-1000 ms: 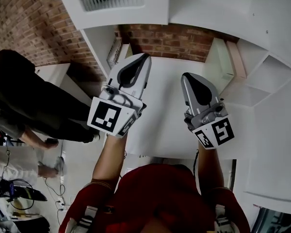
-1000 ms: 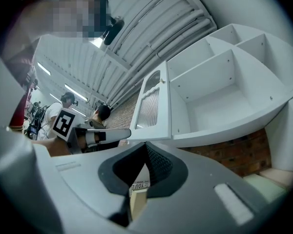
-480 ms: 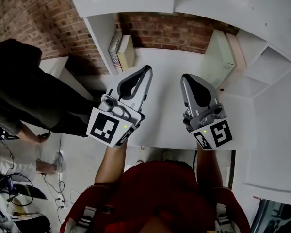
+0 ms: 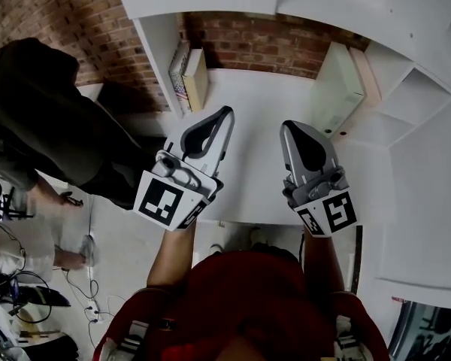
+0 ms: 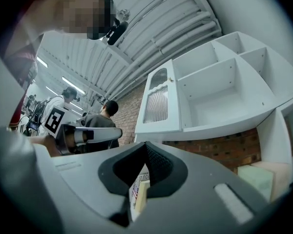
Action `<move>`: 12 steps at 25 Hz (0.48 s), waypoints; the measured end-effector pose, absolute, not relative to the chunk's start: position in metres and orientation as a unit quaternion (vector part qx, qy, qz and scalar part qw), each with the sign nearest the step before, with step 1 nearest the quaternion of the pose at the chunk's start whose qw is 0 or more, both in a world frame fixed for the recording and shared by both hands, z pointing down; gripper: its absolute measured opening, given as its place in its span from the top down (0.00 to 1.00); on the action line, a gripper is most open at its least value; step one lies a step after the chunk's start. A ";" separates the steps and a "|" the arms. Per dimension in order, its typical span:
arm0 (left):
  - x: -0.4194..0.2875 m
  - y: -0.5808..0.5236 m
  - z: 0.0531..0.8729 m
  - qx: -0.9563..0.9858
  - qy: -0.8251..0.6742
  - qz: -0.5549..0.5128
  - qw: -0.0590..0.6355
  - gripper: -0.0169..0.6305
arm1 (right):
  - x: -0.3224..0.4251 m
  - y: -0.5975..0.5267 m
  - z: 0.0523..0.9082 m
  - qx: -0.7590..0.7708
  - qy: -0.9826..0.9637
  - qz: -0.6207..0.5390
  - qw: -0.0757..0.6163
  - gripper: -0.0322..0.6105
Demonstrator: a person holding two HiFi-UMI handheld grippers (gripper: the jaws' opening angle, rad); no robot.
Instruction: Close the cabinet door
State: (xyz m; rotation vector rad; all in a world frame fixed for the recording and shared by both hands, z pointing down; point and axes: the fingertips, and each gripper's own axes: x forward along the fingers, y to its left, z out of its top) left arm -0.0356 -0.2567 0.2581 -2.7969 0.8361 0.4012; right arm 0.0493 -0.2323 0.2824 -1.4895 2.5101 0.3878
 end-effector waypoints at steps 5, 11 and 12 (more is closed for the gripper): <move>-0.037 -0.251 0.262 -0.946 0.277 0.137 0.095 0.97 | 0.047 -0.227 0.286 -0.506 0.847 0.132 0.091 0.93; -0.038 -0.247 0.263 -0.947 0.274 0.138 0.097 0.97 | 0.044 -0.225 0.287 -0.504 0.848 0.135 0.092 0.93; -0.038 -0.247 0.263 -0.947 0.274 0.138 0.098 0.97 | 0.044 -0.225 0.287 -0.504 0.848 0.134 0.092 0.93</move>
